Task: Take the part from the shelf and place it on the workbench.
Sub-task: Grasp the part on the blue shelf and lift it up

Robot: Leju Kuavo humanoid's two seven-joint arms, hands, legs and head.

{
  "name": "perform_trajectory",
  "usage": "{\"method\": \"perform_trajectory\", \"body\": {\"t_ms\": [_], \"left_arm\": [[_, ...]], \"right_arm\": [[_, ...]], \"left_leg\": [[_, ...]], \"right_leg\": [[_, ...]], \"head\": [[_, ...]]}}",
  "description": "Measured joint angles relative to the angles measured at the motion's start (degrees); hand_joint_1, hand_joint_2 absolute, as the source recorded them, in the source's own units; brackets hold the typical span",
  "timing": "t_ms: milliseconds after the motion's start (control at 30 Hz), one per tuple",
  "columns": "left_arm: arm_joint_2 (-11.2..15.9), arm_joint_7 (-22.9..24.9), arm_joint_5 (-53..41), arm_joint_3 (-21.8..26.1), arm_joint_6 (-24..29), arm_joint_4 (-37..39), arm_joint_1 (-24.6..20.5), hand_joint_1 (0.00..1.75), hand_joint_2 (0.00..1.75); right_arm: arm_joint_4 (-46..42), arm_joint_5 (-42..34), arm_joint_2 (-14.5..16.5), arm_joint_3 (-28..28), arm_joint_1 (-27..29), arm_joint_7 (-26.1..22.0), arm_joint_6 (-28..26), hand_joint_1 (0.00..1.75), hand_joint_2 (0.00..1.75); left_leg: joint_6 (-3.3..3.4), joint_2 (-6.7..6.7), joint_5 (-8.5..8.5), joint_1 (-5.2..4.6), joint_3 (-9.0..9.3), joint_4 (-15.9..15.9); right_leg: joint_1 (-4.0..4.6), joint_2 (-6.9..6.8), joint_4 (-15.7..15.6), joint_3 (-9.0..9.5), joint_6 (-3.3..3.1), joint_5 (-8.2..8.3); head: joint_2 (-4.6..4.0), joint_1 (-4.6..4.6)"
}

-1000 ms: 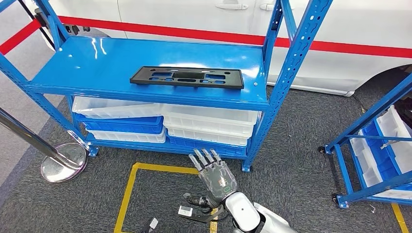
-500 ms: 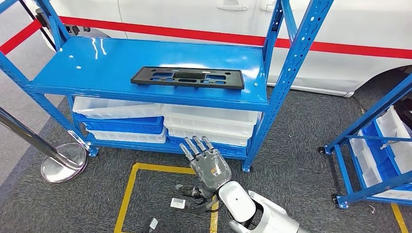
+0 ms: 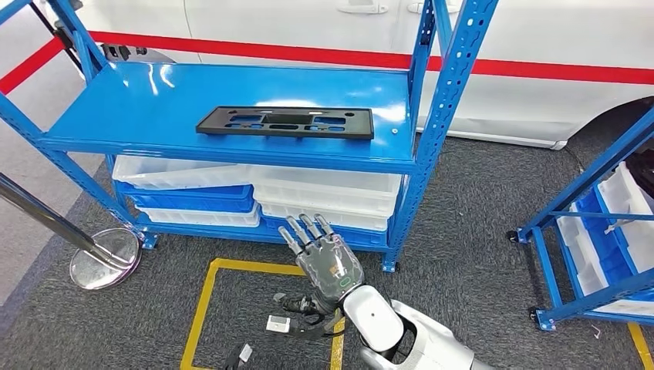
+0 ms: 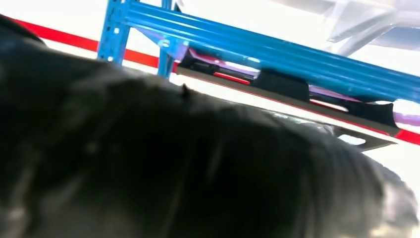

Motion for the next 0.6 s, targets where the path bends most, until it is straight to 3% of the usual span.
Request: {"method": "perform_trajectory", "body": {"t_ms": [67, 133, 167, 200, 233, 267, 333, 433, 500, 600], "left_arm": [[0.0, 0.0, 0.1, -0.1, 0.1, 0.0, -0.1, 0.0, 0.0], [0.1, -0.1, 0.2, -0.1, 0.1, 0.0, -0.5, 0.0, 0.0], [0.1, -0.2, 0.2, -0.1, 0.0, 0.0, -0.6, 0.0, 0.0], [0.1, -0.4, 0.2, -0.1, -0.1, 0.0, -0.7, 0.0, 0.0], [0.1, -0.6, 0.3, -0.2, -0.3, 0.0, -0.6, 0.0, 0.0], [0.1, -1.0, 0.3, -0.3, -0.5, 0.0, -0.4, 0.0, 0.0], [0.1, -1.6, 0.4, -0.6, -0.8, 0.1, 0.0, 0.0, 0.0], [-0.1, -2.0, 0.4, -1.0, -1.0, 0.1, 0.2, 0.0, 0.0], [-0.2, -2.0, 0.6, -1.2, -1.0, 0.2, 0.2, 0.0, 0.0], [-0.3, -2.1, 0.8, -1.4, -1.1, 0.2, 0.2, 0.0, 0.0]], "right_arm": [[0.0, 0.1, 0.1, 0.0, -0.1, 0.0, 0.1, 0.0, 0.0], [0.1, 0.3, 0.1, 0.1, -0.2, 0.0, 0.3, 0.0, 0.0], [0.2, 0.3, 0.1, 0.2, -0.2, 0.0, 0.4, 0.0, 0.0], [0.3, 0.4, 0.1, 0.2, -0.1, 0.0, 0.6, 0.0, 0.0], [0.4, 0.5, 0.1, 0.3, -0.1, 0.1, 0.7, 0.0, 0.0], [0.4, 0.5, 0.1, 0.4, -0.1, 0.1, 0.8, 0.0, 0.0], [0.5, 0.6, 0.1, 0.4, -0.1, 0.3, 0.8, 0.0, 0.0], [0.7, 0.6, 0.1, 0.4, -0.1, 0.3, 0.9, 0.0, 0.0], [0.8, 0.6, 0.1, 0.5, 0.0, 0.4, 0.9, 0.0, 0.0], [1.0, 0.6, 0.1, 0.5, 0.0, 0.5, 1.0, 0.0, 0.0]], "left_leg": [[-0.2, 0.01, -2.89, 0.03, -2.0, 4.7], [-0.21, 0.01, -6.13, -0.12, -5.34, 12.2], [-0.15, 0.01, -6.64, -0.19, -6.31, 14.5], [0.0, 0.01, -6.11, -0.24, -6.4, 14.9], [0.23, 0.02, -4.51, -0.29, -5.42, 13.0], [0.54, 0.02, -2.35, -0.32, -3.78, 9.6], [1.15, 0.02, 0.3, -0.56, -0.84, 2.9], [1.0, -0.08, 0.53, -0.82, 0.1, -0.4], [0.86, -0.23, 0.55, -0.89, 0.04, -0.5], [1.1, -0.26, 0.6, -1.04, 0.06, -0.4]], "right_leg": [[0.02, -0.19, -0.4, 0.28, -0.75, 0.05], [0.36, -0.37, -0.4, 0.31, -1.11, -0.06], [0.56, -0.43, -0.3, 0.33, -1.21, -0.12], [0.73, -0.43, -0.3, 0.38, -1.28, -0.16], [0.86, -0.37, -0.2, 0.45, -1.32, -0.2], [0.95, -0.27, -0.1, 0.53, -1.33, -0.25], [1.15, -0.09, 0.0, 0.45, -1.14, -0.24], [1.54, -0.16, 0.2, -0.23, -1.16, -0.06], [1.49, -0.3, 0.1, -0.21, -1.39, 0.1], [1.36, -0.32, -0.2, 0.03, -1.12, 0.37]], "head": [[0.0, -0.14], [0.0, -0.21], [0.0, -0.22], [0.0, -0.21], [0.0, -0.21], [0.0, -0.21], [0.0, -0.19], [0.0, -0.16], [0.0, -0.1], [0.0, -0.1]]}}
